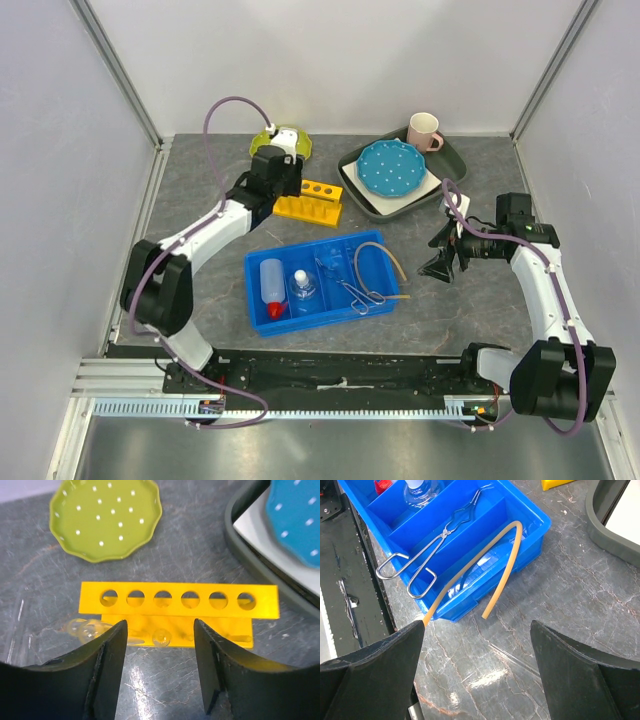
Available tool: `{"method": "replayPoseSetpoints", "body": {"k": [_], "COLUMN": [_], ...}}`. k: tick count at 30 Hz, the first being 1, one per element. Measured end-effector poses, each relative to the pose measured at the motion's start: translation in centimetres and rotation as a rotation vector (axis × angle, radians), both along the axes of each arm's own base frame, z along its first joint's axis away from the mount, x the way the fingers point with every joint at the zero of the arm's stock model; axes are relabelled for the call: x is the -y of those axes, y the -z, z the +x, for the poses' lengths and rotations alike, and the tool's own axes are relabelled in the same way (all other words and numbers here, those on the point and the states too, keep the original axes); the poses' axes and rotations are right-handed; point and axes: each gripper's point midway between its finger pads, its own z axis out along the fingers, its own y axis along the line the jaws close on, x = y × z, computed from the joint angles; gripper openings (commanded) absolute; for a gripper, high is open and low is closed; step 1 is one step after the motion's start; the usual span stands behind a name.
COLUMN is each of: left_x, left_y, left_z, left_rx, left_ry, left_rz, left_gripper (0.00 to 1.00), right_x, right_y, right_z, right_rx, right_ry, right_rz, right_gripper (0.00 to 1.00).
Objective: Organize the chemistry lab equipment
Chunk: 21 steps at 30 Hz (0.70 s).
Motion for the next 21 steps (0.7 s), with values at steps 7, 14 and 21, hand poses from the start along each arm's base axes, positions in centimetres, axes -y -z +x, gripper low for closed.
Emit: {"method": "replayPoseSetpoints", "body": {"k": [7,14,21], "left_x": [-0.3,-3.0,-5.9], "left_y": [-7.6,-11.0,-11.2], "left_z": [-2.2,-6.6,-13.7], "left_rx": [0.115,0.161,0.191], "left_ry": [0.03,0.016,0.051], "left_rz": [-0.1,-0.133,-0.165], "left_gripper": [0.78,1.0,1.0], "right_x": [0.3,1.5,2.4], "right_y": [-0.3,-3.3,-2.8], "right_z": [-0.1,0.9,0.6], "right_rx": [0.018,0.118,0.123], "right_ry": [0.012,0.064,0.052], "right_rz": [-0.009,-0.099,-0.172], "right_gripper": [0.96,0.98,0.98]}}
